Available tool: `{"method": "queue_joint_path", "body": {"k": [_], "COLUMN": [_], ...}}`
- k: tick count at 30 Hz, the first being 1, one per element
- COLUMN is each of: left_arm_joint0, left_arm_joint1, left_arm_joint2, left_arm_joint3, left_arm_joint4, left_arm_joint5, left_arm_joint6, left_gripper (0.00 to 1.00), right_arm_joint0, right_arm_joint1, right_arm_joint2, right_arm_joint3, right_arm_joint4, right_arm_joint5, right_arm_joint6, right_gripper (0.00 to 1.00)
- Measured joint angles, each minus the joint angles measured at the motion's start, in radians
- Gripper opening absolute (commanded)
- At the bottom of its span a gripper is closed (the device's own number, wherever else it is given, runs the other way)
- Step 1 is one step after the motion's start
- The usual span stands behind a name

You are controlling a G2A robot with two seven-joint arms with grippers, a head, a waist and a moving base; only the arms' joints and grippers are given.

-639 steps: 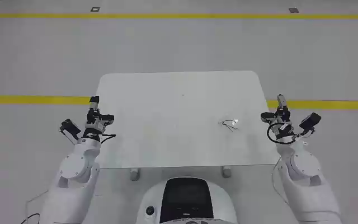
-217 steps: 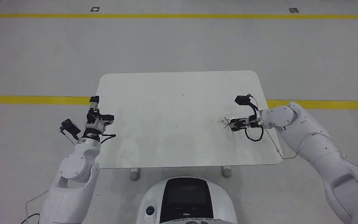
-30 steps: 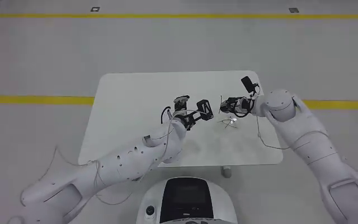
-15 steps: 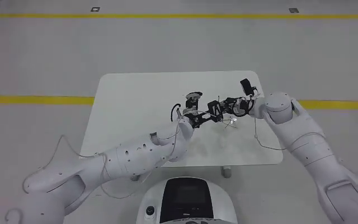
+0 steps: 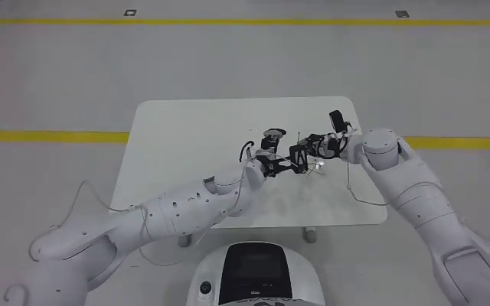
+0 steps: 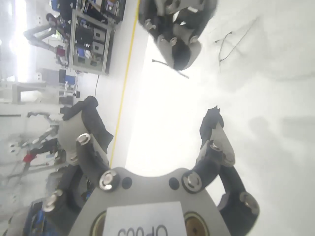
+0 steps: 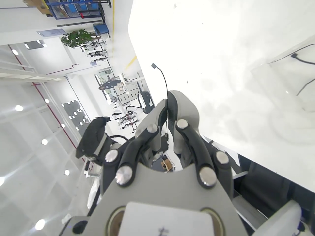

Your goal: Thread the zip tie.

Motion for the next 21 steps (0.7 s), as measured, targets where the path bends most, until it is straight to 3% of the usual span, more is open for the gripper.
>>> {"method": "queue_joint_path", "body": {"k": [6, 15, 21], "left_arm_joint0": [-0.008, -0.006, -0.012], "left_arm_joint1": [0.007, 0.007, 0.001], "left_arm_joint2": [0.02, 0.01, 0.017], "left_arm_joint3": [0.074, 0.099, 0.09], "left_arm_joint4": [0.0, -0.001, 0.0], "left_arm_joint5": [-0.077, -0.096, -0.114], "left_arm_joint6": [0.204, 0.195, 0.262], "left_gripper": [1.0, 1.0, 1.0], "right_arm_joint0": [0.018, 0.011, 0.008], "right_arm_joint1": [-0.009, -0.011, -0.026], "right_arm_joint2": [-0.012, -0.013, -0.028], "right_arm_joint3": [0.048, 0.046, 0.058], "right_arm_joint4": [0.054, 0.06, 0.095], "right_arm_joint5": [0.0, -0.001, 0.0], "right_arm_joint6": [0.016, 0.012, -0.014], "right_gripper": [0.0, 0.0, 0.0]}}
